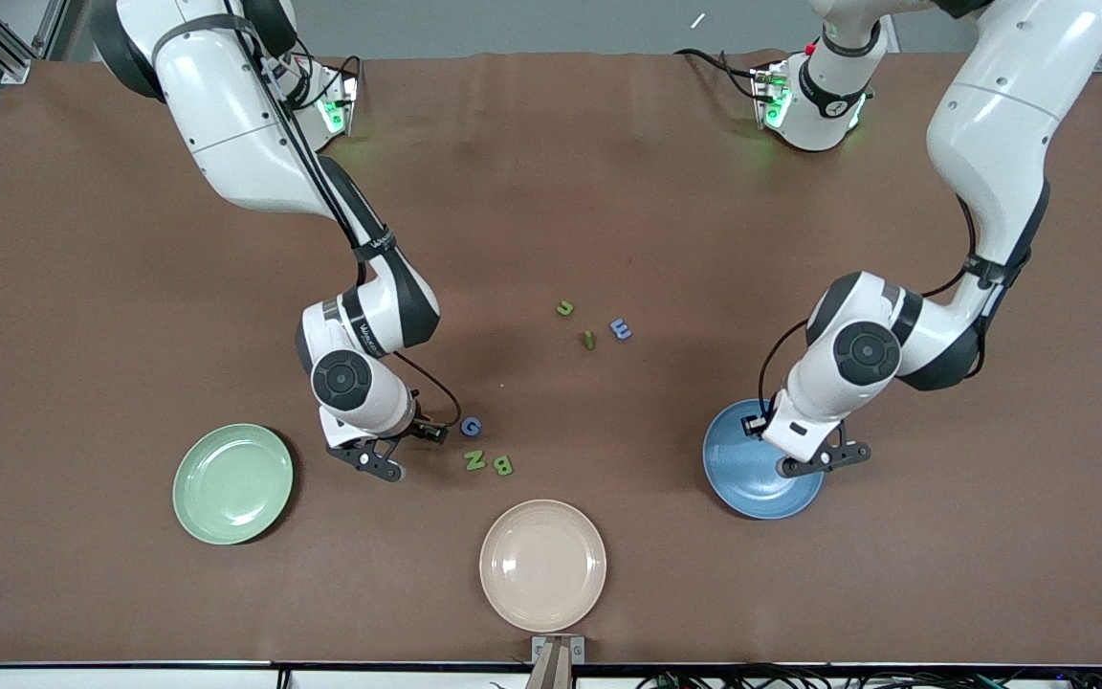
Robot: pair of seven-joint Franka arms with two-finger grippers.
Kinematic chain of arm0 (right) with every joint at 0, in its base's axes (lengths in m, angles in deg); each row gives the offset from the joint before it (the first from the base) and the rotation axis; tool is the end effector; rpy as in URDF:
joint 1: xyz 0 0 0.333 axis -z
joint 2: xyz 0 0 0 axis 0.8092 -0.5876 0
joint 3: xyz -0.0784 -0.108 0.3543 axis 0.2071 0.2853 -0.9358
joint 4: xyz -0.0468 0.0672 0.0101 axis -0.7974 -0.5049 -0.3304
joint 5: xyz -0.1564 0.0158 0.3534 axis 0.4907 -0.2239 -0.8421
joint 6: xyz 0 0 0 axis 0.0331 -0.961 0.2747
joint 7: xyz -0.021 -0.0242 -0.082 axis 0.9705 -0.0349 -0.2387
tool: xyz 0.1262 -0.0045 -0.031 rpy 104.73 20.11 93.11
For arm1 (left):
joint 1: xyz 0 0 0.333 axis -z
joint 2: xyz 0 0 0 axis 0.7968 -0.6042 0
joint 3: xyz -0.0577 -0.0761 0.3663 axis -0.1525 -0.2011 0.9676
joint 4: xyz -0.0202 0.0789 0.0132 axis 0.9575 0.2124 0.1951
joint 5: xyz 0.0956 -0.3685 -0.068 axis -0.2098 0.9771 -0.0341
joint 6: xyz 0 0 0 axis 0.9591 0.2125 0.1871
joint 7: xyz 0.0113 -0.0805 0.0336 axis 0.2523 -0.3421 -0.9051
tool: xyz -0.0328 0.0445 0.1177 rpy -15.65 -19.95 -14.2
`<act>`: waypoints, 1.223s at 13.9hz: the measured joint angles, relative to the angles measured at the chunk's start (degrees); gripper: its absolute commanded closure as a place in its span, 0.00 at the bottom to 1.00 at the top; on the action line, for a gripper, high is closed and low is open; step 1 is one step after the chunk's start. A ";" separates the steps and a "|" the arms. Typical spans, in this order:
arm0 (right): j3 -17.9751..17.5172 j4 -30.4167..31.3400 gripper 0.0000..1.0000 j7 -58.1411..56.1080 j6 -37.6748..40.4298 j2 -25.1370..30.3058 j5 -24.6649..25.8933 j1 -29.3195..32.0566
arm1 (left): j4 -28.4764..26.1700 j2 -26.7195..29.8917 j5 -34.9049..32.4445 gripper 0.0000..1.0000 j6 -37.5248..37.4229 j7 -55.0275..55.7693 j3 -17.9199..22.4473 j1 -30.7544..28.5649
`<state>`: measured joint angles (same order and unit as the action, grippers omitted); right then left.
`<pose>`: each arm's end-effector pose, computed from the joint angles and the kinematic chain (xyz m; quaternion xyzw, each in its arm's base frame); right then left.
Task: Sort upper and lower case letters into plates
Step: 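Drop the pink o on the green plate while the left gripper grasps m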
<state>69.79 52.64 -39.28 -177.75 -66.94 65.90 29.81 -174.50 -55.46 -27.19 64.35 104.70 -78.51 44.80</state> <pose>0.6798 0.3053 0.2025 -0.9778 0.2081 0.0249 0.0009 0.6952 -0.1796 0.2566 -0.9956 -0.0885 -0.0303 0.0012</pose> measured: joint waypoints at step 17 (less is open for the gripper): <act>6.28 -9.00 0.96 -27.84 14.01 3.44 2.98 8.37 | -13.86 0.81 -7.19 0.19 -0.32 50.50 -11.89 13.10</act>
<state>76.07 43.64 -67.12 -163.74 -63.50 68.88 38.19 -188.36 -54.64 -34.37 64.03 155.20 -90.39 57.90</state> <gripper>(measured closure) 0.648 0.062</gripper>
